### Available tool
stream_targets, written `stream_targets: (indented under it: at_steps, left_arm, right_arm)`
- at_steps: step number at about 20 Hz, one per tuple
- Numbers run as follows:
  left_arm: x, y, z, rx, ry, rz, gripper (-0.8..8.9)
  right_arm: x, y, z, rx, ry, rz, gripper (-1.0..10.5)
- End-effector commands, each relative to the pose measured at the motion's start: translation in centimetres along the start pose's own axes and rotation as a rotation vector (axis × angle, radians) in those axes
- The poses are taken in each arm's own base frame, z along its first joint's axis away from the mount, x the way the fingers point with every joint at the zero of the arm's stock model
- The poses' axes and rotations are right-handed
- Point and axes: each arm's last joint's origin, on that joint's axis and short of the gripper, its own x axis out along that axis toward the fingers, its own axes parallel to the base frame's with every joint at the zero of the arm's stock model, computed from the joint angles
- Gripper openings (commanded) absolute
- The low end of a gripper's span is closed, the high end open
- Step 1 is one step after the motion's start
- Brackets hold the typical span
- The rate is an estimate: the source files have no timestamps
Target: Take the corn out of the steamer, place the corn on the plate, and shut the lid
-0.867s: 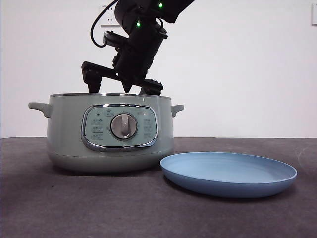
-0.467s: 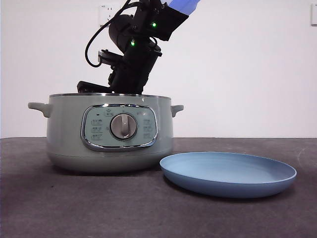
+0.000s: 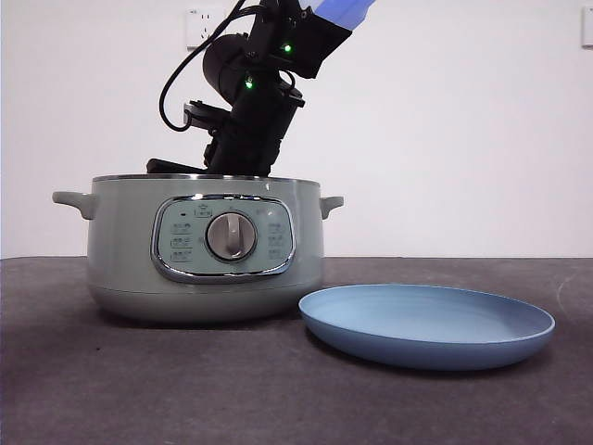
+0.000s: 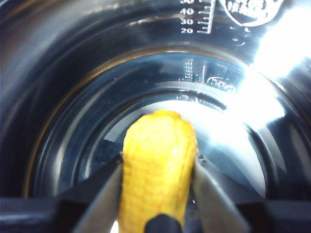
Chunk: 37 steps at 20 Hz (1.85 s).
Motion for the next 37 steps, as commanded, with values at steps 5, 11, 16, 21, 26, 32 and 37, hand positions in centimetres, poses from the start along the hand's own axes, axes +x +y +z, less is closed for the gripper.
stream_targets:
  at_steps: [5, 11, 16, 21, 26, 32, 37]
  left_arm:
    - [-0.3, -0.1, 0.3, 0.007, -0.048, 0.001, -0.08]
    - [-0.3, 0.0, 0.6, 0.014, -0.081, 0.003, -0.08]
    - [-0.4, 0.0, 0.8, 0.018, -0.099, 0.004, -0.08]
    - [-0.4, 0.0, 0.8, 0.018, -0.099, 0.004, -0.08]
    - [-0.4, 0.0, 0.8, 0.017, -0.099, 0.004, -0.08]
    - [-0.3, 0.0, 0.8, 0.017, -0.099, 0.004, -0.08]
    - [-0.3, 0.0, 0.8, 0.017, -0.099, 0.004, -0.08]
  right_arm:
    - [0.7, 0.1, -0.2, 0.013, -0.007, 0.000, -0.2]
    - [-9.8, 0.9, 3.8, -0.020, -0.209, 0.026, -0.2]
    - [-20.7, -0.3, 4.0, -0.093, -0.246, -0.104, -0.2]
    - [-26.3, -3.6, 2.7, -0.046, -0.222, -0.169, -0.2]
    - [-25.3, -6.2, -0.6, 0.002, -0.160, -0.213, -0.2]
    - [-19.5, -8.7, -7.7, 0.142, -0.111, -0.186, -0.2]
    - [-14.6, -9.4, -13.2, 0.249, -0.102, -0.120, -0.2]
